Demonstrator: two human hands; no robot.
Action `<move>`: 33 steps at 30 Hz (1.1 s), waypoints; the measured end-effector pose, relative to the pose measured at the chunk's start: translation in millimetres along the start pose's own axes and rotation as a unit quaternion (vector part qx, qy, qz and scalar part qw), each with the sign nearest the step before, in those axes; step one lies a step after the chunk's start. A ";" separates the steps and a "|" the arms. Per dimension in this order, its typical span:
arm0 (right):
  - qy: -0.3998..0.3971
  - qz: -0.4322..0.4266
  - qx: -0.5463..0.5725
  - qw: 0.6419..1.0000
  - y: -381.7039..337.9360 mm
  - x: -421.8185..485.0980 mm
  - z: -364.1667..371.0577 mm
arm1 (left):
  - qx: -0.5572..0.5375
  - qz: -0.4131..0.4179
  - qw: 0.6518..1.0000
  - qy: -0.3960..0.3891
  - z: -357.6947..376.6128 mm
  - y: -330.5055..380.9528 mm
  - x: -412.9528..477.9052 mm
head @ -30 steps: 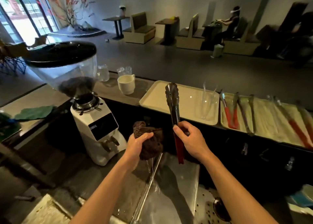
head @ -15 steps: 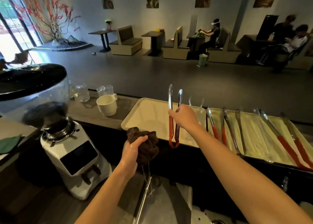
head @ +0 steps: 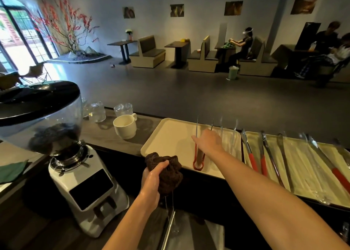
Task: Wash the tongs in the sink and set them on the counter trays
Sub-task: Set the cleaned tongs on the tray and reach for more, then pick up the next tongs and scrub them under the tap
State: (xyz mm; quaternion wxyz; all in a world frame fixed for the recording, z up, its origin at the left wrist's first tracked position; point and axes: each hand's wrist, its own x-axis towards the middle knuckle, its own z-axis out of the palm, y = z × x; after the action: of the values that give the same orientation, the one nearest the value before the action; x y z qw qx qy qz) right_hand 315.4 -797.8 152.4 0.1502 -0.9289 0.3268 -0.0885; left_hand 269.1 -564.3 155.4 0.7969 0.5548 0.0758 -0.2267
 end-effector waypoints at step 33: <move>-0.173 -0.311 0.203 0.912 -166.8 -346.4 158.1 | -0.116 -0.038 0.959 0.256 -309.2 -66.6 -145.4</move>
State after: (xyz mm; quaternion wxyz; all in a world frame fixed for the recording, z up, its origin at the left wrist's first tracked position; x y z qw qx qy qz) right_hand 186.8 -419.6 37.2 0.3543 -0.9339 -0.0345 -0.0330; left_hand 151.1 -258.7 37.6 0.8004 0.4947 0.3243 -0.0971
